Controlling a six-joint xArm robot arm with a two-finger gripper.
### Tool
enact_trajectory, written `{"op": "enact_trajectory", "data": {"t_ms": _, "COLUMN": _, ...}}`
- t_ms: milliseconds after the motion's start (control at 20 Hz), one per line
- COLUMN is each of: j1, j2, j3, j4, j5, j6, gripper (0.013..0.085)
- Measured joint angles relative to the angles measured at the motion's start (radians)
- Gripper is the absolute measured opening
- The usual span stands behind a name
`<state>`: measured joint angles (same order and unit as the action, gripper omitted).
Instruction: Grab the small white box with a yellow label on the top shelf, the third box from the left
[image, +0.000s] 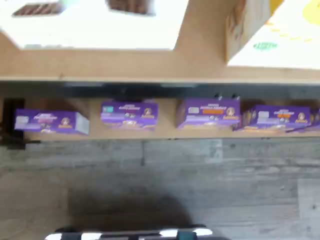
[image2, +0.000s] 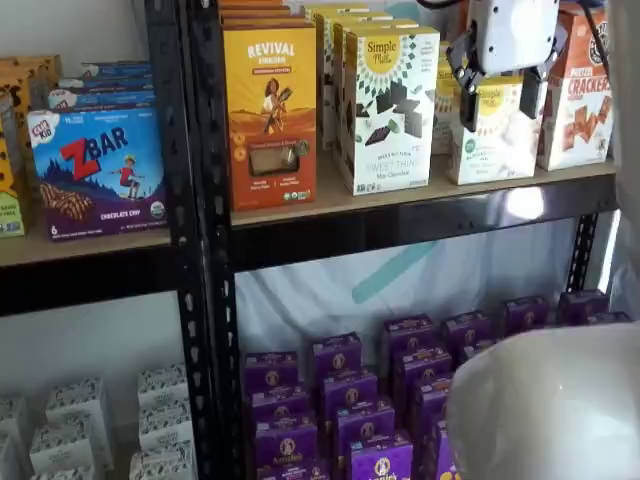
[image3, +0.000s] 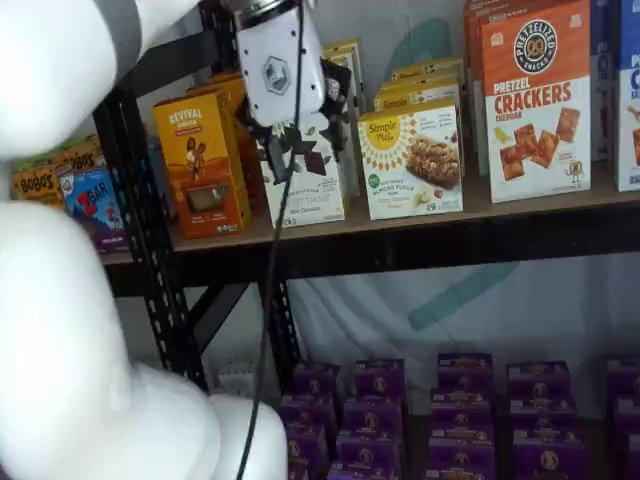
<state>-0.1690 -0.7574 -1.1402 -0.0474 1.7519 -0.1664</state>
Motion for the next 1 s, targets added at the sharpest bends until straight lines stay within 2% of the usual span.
{"op": "enact_trajectory", "data": {"t_ms": 300, "j1": -0.065, "j2": 0.076, "j3": -0.012, "j4": 0.019, "j5": -0.118, "j6": -0.054, "gripper": 0.085}}
{"op": "enact_trajectory", "data": {"t_ms": 500, "j1": -0.114, "j2": 0.151, "j3": -0.059, "j4": 0.035, "j5": -0.173, "j6": -0.099, "gripper": 0.085}}
{"op": "enact_trajectory", "data": {"t_ms": 1000, "j1": -0.203, "j2": 0.265, "j3": -0.16, "j4": 0.095, "j5": -0.175, "j6": -0.186, "gripper": 0.085}}
